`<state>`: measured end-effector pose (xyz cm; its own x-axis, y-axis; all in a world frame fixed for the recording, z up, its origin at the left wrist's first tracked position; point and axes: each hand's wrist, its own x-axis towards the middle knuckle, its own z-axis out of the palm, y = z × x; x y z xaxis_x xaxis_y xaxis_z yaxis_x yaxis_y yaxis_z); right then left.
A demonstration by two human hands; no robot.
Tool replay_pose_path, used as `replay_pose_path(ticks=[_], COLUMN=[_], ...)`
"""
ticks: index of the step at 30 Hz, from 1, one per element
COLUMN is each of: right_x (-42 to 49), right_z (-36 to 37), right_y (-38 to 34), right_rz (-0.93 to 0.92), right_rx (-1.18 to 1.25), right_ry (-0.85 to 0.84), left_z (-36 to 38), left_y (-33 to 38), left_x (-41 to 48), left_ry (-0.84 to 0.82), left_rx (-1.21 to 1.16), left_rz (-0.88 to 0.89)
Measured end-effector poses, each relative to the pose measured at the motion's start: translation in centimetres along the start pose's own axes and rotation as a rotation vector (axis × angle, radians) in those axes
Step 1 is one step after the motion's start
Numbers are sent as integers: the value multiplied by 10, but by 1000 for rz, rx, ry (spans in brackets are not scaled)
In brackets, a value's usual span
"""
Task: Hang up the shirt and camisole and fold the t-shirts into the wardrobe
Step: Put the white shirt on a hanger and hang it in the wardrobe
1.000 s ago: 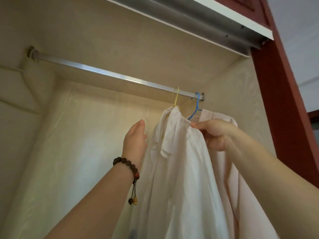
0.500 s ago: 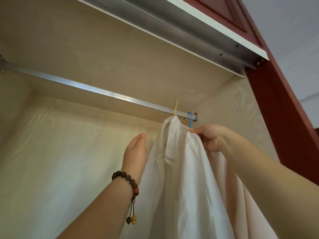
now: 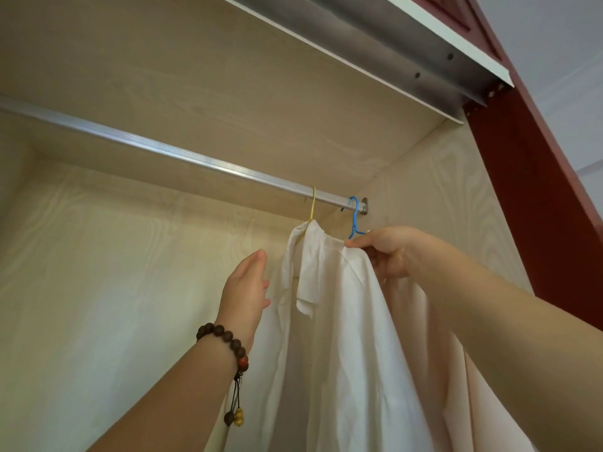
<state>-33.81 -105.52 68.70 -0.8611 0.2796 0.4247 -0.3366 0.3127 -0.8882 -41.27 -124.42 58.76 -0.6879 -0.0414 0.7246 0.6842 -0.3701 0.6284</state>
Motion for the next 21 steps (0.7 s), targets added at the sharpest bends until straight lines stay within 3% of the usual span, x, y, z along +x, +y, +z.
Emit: replay_pose_path(ticks=[8,21], right_x=[-13,2], right_z=[-11,-1], right_y=[-27,-70], right_rz=[-121,-3], right_rx=[-414,-1066], right_ry=[168,176], left_z=[-2,-2], left_y=[-5,0], left_x=[1,9], left_ry=[-1,-26], left_rx=[-4,-52], left_rz=[-11,16])
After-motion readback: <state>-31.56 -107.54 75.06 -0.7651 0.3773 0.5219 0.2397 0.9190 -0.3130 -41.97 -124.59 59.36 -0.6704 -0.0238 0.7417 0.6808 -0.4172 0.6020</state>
